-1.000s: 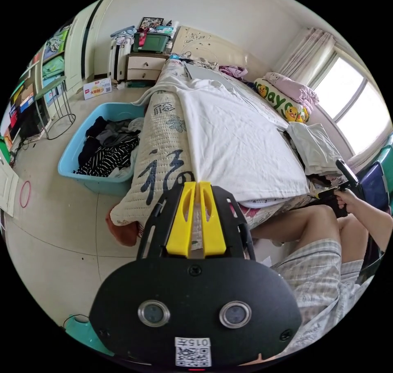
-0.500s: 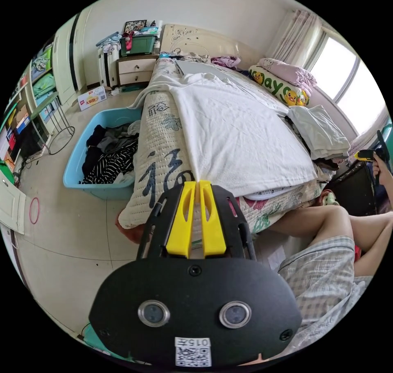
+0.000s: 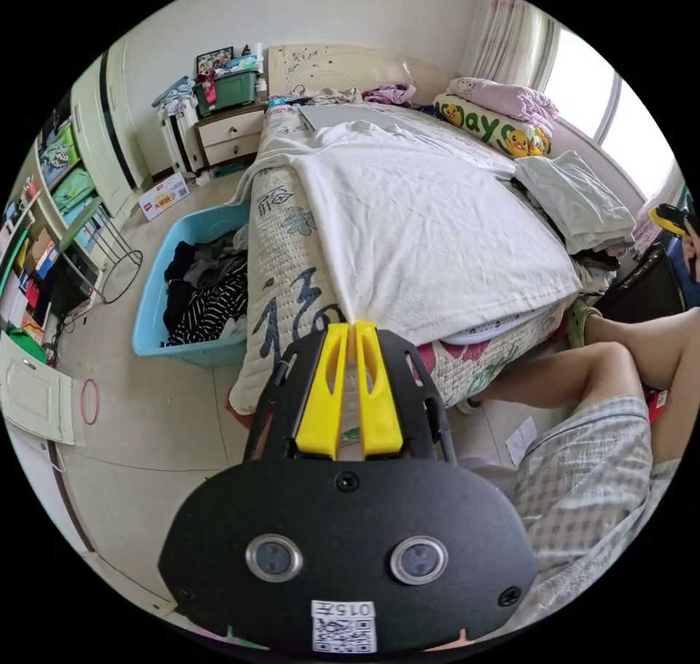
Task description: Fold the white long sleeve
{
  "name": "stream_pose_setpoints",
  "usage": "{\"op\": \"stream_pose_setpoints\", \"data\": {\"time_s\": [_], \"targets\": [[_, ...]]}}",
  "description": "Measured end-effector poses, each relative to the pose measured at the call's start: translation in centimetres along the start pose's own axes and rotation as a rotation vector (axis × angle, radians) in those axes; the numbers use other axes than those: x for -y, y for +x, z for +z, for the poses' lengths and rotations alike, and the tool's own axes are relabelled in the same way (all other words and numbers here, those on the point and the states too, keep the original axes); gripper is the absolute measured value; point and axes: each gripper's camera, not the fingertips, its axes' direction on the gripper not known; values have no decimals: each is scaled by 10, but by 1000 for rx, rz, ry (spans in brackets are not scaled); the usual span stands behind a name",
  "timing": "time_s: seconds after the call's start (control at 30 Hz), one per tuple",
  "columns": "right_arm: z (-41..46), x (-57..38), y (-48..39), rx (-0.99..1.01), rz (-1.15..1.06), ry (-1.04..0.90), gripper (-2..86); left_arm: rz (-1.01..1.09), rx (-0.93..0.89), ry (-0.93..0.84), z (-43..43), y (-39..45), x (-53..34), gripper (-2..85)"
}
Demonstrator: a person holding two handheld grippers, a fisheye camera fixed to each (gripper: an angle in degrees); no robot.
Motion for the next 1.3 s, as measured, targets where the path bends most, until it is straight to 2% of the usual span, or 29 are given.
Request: {"op": "stream_pose_setpoints", "data": {"time_s": [0.17, 0.3, 0.4, 0.47, 0.57, 0.67, 0.7, 0.73, 0.83, 0.87, 0.93, 1.03, 1.1, 1.23, 1.3], "targets": [[21, 6, 37, -98, 89, 68, -5, -69, -72, 20, 4, -18, -1, 3], [52, 28, 63, 56, 164, 82, -4, -115, -100, 2, 9, -28, 5, 6], [72, 52, 60, 156, 94, 106, -4, -161, -155, -3, 14, -40, 7, 12], [80, 77, 50, 153, -5, 94, -3, -167, -196, 1, 20, -49, 7, 17], [80, 145, 38, 93, -178, 116, -1, -260, -248, -87, 27, -66, 18, 33], [71, 245, 42, 55, -322, 213, 4, -370, -118, -204, 25, -67, 51, 75], [68, 295, 48, 30, -358, 254, 6, -443, 17, -216, 23, -64, 71, 104], [66, 351, 59, 15, -360, 288, 9, -485, 163, -165, 18, -52, 99, 120], [78, 481, 98, 10, -326, 284, 23, -410, 327, -11, 30, 7, 189, 133], [87, 503, 106, -10, -338, 259, 31, -376, 311, 4, 38, 22, 208, 133], [143, 579, 147, -135, -254, 48, 59, -233, 147, 28, 82, 86, 272, 132], [222, 626, 205, -281, -84, -232, 86, -214, -57, -19, 145, 155, 320, 131], [249, 641, 229, -266, -22, -293, 92, -254, -176, -54, 179, 183, 334, 128], [293, 694, 265, -108, 17, -472, 113, -405, -458, -205, 248, 213, 342, 127], [310, 719, 272, -94, 11, -515, 115, -433, -507, -269, 269, 221, 340, 124]]}}
